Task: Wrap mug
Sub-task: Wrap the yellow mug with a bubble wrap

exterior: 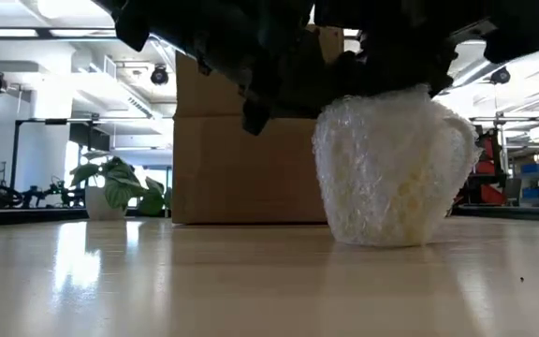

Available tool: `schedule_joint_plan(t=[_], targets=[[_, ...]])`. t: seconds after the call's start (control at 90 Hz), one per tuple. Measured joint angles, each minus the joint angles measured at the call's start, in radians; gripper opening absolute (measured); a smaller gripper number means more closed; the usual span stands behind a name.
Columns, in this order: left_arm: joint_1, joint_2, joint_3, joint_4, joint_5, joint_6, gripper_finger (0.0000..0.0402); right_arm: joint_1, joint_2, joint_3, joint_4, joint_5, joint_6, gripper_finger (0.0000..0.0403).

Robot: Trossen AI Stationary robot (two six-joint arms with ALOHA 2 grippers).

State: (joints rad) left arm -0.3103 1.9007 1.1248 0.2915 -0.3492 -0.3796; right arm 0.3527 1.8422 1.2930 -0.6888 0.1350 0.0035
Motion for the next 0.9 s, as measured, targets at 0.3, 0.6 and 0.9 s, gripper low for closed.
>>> schedule_joint_plan(t=[0.3,0.6,0.9], targets=[[-0.001,0.000,0.000,0.006,0.002,0.004,0.0000,0.001,-0.082,0.013,-0.031,-0.011,0.003,0.0000],[-0.001,0.000,0.001,0.005,0.011,0.004,0.0000,-0.008,-0.179,-0.002,-0.063,-0.019,0.055,0.0000],[0.000,0.001,0.001,0.019,0.019,-0.002,0.0000,-0.009,-0.071,-0.085,0.030,-0.040,0.104,0.0000]])
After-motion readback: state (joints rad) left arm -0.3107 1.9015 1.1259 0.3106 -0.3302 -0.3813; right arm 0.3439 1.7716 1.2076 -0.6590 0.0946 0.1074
